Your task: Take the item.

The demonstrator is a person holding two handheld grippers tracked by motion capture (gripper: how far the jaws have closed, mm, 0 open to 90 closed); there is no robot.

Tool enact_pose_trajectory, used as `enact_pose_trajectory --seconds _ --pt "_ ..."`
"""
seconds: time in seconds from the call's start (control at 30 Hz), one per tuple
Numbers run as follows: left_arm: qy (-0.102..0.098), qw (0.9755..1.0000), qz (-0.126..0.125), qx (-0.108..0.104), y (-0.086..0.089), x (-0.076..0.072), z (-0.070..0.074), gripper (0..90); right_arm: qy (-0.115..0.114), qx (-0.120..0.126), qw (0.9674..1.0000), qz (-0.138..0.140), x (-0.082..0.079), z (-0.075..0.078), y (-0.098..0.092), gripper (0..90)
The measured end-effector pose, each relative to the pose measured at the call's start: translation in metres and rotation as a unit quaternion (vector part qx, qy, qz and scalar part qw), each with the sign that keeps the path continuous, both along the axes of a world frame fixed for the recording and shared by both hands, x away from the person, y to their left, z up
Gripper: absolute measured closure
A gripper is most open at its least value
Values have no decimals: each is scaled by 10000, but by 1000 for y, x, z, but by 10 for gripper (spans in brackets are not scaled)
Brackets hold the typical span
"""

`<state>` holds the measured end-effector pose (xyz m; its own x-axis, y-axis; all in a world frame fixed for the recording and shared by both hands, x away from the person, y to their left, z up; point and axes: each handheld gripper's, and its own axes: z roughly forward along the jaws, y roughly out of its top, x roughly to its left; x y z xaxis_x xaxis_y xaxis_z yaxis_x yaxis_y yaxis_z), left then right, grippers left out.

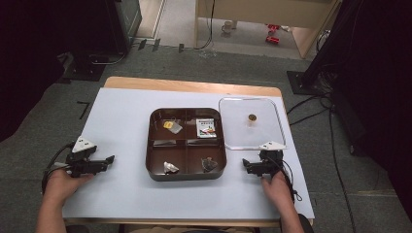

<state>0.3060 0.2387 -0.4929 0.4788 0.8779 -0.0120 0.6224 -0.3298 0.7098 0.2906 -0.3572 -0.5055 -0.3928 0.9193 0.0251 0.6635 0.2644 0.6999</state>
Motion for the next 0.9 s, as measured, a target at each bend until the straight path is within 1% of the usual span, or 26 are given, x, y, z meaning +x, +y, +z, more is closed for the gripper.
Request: enact_pose_trajectory --seconds 0.03,0.1,0.17,0.3,0.33,0.47,0.57,0.67,0.8,0.83,0.9 --pt "29 10000 64 8 -1 1 1 191 2 -1 10000 0 0 0 0 0" --pt "88 9999 100 49 -1 2 3 216 2 0 10000 -1 0 0 0 0" --pt "175 9997 143 96 -3 4 4 221 3 -1 10000 1 0 0 0 0" --pt "234 9995 172 144 -4 5 5 221 2 -2 10000 2 0 0 0 0" --pt "251 9994 214 137 -5 6 6 221 2 -1 10000 2 0 0 0 0" --pt "330 9990 216 206 -7 7 7 217 3 -1 10000 1 0 0 0 0" --pt "365 9988 234 210 -8 7 8 216 3 0 10000 2 0 0 0 0" --pt "411 9988 196 206 -8 8 9 219 3 0 10000 -1 0 0 0 0" --pt "474 9985 157 210 -8 9 12 277 4 1 10000 -1 0 0 0 0" --pt "476 9986 149 190 -9 9 12 317 3 0 10000 1 0 0 0 0" --pt "492 9986 112 165 -10 10 14 321 3 1 10000 0 0 0 0 0"
